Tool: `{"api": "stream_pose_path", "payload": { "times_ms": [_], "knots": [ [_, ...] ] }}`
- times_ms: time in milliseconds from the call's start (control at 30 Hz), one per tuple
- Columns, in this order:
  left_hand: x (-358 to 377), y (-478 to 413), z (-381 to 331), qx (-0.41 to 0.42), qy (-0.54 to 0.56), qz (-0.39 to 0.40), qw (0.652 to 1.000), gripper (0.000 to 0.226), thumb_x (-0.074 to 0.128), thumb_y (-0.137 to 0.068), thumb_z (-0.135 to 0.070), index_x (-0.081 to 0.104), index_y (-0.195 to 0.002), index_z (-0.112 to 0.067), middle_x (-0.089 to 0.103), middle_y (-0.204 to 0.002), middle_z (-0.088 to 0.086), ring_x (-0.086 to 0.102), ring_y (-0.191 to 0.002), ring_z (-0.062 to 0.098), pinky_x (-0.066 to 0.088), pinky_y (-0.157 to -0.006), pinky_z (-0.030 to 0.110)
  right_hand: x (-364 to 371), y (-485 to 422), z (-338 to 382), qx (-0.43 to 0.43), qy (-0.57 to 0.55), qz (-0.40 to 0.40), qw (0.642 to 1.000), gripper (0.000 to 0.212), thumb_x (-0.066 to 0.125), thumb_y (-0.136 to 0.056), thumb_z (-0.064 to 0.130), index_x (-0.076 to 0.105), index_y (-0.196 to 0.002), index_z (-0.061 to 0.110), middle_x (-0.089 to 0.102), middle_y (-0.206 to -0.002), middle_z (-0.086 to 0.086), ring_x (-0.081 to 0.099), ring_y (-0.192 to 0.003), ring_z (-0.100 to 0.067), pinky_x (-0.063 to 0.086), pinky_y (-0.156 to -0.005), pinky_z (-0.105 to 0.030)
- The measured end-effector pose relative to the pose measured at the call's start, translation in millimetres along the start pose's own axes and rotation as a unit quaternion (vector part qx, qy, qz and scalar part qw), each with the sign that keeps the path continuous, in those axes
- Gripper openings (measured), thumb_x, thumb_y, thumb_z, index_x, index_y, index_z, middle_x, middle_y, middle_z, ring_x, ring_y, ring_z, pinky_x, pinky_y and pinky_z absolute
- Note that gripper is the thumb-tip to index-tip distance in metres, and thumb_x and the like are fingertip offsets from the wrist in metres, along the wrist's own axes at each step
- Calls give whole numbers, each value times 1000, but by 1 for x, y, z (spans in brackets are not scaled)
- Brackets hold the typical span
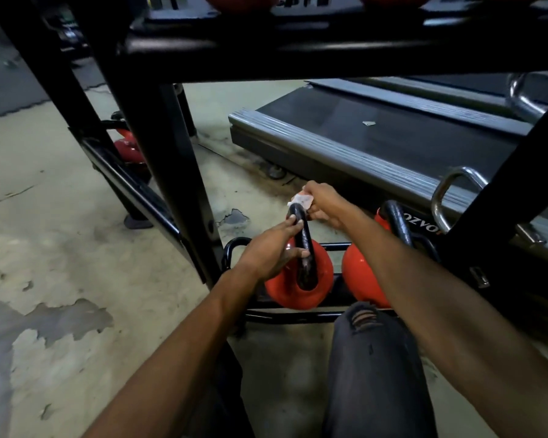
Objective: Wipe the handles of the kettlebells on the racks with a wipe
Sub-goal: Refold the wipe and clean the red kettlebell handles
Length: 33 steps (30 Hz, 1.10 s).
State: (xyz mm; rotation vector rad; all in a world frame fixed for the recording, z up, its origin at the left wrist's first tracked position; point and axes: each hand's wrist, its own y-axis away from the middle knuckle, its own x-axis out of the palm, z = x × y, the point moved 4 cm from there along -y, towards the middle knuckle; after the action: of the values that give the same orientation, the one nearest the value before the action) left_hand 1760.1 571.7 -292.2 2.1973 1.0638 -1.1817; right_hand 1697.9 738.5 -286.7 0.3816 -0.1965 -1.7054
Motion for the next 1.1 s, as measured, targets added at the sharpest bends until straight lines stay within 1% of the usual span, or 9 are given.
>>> {"api": "stream_pose_path", "payload": {
  "times_ms": [267,367,500,633,800,867,933,1033,1100],
  "knots": [
    [-3,-4,-1,-2,-85,-2,996,76,63,-92,-49,28,-157,-30,18,-166,-7,26,-150,17,35,-114,47,7,-14,13,-88,228,84,966,26,54,-87,10,80,-87,6,78,-90,-7,70,-85,-21,54,-80,-33],
    [2,-2,0,-5,-94,-2,996,76,58,-94,-50,24,-158,-29,16,-166,-6,27,-150,17,38,-113,48,10,-1,22,-219,399,118,883,28,53,-96,16,80,-91,17,77,-94,3,69,-90,-12,51,-81,-30],
    [1,6,-13,-10,-127,-36,991,69,55,-98,-45,28,-158,-25,27,-164,-1,28,-149,18,37,-114,45,18,0,30,-210,519,142,816,31,47,-101,19,77,-101,13,73,-106,-2,66,-100,-19,50,-88,-33],
    [8,20,-29,4,-202,-105,974,54,51,-101,-39,40,-152,-27,43,-155,-4,46,-136,18,41,-108,37,49,4,36,-193,678,165,689,28,44,-100,15,70,-100,4,70,-113,-14,63,-96,-32,47,-80,-34],
    [19,29,-29,10,-223,-131,966,55,56,-98,-30,40,-151,-29,54,-144,-4,60,-117,21,47,-92,35,67,39,43,-245,762,143,582,17,53,-95,14,68,-101,10,59,-92,-8,58,-80,-26,46,-65,-34],
    [17,29,-27,11,-204,-120,971,56,53,-99,-31,37,-153,-29,54,-143,-5,58,-120,21,46,-93,36,59,36,40,-240,737,115,621,16,52,-94,17,63,-83,12,61,-83,-5,58,-73,-24,47,-61,-34],
    [13,28,-26,21,-169,-106,980,57,50,-101,-37,34,-155,-26,42,-156,-5,48,-134,18,42,-102,36,41,25,31,-220,628,55,745,26,50,-94,19,67,-78,9,70,-83,-9,66,-75,-27,55,-66,-38],
    [11,30,-26,25,-133,-90,987,59,48,-102,-41,31,-156,-24,28,-163,-4,38,-143,15,37,-111,36,25,27,-1,-150,272,-92,946,27,52,-90,17,73,-76,9,71,-75,-3,65,-73,-18,49,-67,-34],
    [10,30,-25,24,-122,-83,989,60,49,-102,-42,32,-156,-24,27,-164,-4,38,-144,16,37,-113,37,27,33,-24,-58,8,-140,988,28,53,-90,8,61,-63,11,56,-53,2,51,-54,-12,35,-54,-29]
  ]
}}
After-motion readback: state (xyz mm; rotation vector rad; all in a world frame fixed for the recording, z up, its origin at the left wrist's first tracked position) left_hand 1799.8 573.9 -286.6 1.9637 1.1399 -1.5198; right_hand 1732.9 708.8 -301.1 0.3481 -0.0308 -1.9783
